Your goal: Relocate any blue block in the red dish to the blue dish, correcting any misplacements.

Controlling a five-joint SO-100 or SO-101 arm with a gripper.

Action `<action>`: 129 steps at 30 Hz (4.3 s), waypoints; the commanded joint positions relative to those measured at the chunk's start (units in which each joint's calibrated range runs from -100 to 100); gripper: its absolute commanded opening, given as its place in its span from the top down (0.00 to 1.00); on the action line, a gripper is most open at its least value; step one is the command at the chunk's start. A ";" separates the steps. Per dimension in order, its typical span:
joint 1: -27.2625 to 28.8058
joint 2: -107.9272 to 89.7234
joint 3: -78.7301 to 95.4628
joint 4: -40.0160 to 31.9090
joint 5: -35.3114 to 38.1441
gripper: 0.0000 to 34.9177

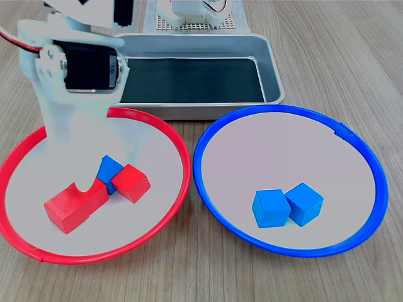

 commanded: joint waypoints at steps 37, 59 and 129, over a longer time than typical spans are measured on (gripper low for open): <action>-1.86 3.64 -0.35 2.99 0.88 0.58; -3.65 0.31 4.47 4.89 0.88 0.62; -18.71 -22.12 -2.26 16.03 -14.41 0.99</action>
